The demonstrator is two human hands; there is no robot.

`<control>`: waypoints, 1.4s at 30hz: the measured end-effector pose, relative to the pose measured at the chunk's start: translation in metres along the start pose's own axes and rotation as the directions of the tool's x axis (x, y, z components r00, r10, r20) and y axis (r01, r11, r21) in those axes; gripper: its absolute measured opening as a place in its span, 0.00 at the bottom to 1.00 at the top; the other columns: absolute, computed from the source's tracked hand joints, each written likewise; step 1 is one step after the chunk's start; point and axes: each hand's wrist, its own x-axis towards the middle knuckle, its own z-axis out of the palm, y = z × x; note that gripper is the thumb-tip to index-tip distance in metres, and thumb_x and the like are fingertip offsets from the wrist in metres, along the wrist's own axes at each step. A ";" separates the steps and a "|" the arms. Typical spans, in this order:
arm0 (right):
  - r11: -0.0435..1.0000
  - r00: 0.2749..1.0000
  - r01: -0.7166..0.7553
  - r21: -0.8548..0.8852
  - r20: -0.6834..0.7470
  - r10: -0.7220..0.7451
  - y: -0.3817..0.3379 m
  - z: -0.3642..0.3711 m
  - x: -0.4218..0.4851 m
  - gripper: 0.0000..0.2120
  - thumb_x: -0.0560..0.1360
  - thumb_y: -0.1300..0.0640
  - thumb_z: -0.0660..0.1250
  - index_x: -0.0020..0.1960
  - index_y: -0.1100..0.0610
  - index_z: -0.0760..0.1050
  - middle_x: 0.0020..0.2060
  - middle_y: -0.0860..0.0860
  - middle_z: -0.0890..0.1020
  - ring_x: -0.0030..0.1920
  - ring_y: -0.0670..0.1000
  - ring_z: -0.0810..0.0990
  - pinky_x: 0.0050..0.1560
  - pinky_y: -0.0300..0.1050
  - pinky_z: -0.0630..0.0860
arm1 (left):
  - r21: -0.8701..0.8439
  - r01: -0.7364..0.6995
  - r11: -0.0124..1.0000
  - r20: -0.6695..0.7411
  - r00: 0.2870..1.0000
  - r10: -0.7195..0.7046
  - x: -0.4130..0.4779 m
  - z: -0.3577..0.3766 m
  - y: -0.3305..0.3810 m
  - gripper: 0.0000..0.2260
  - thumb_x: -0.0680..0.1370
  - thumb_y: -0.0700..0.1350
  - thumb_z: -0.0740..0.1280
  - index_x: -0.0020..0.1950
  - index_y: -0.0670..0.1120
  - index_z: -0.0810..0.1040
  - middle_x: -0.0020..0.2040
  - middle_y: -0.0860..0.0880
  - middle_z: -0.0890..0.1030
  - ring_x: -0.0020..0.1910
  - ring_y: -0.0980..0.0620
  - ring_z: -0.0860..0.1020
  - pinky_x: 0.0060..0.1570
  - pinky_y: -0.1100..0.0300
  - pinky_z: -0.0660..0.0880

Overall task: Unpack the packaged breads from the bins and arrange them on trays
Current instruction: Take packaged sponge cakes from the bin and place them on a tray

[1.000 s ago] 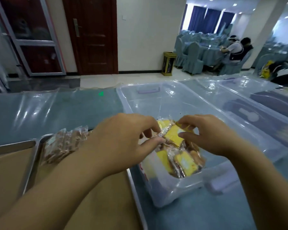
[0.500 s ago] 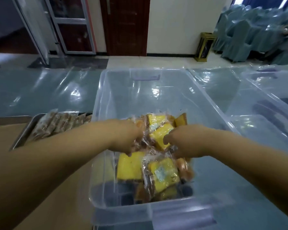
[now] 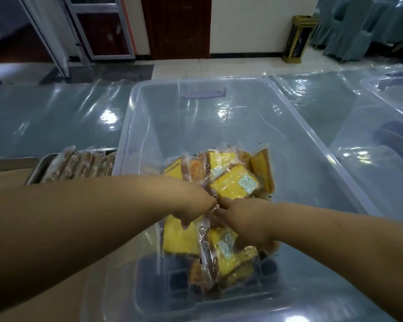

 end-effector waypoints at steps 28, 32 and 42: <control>0.964 0.963 -0.256 0.071 -0.069 0.261 0.067 -0.077 -0.011 0.17 0.70 0.50 0.72 0.57 0.46 0.73 0.41 0.43 0.70 0.41 0.46 0.69 0.39 0.40 0.62 | -0.482 -0.042 0.875 -0.191 0.980 -0.058 -0.062 -0.029 -0.060 0.12 0.73 0.52 0.70 0.50 0.54 0.68 0.39 0.55 0.71 0.36 0.57 0.69 0.33 0.62 0.64; 0.967 0.955 -0.255 0.012 -0.152 0.254 0.072 -0.060 0.014 0.15 0.74 0.49 0.67 0.60 0.45 0.72 0.54 0.47 0.73 0.58 0.53 0.70 0.56 0.58 0.63 | -0.556 -0.044 0.830 -0.228 0.969 -0.101 -0.067 -0.035 -0.070 0.12 0.72 0.53 0.70 0.51 0.56 0.71 0.44 0.55 0.76 0.39 0.57 0.74 0.36 0.62 0.69; 0.970 0.960 -0.208 -0.123 -0.215 0.179 0.063 -0.039 0.032 0.26 0.73 0.47 0.65 0.69 0.53 0.64 0.62 0.54 0.69 0.62 0.57 0.65 0.61 0.60 0.63 | -0.652 0.125 0.748 -0.185 0.930 -0.317 -0.040 -0.035 -0.101 0.12 0.72 0.40 0.71 0.45 0.51 0.69 0.40 0.46 0.79 0.34 0.51 0.78 0.30 0.59 0.76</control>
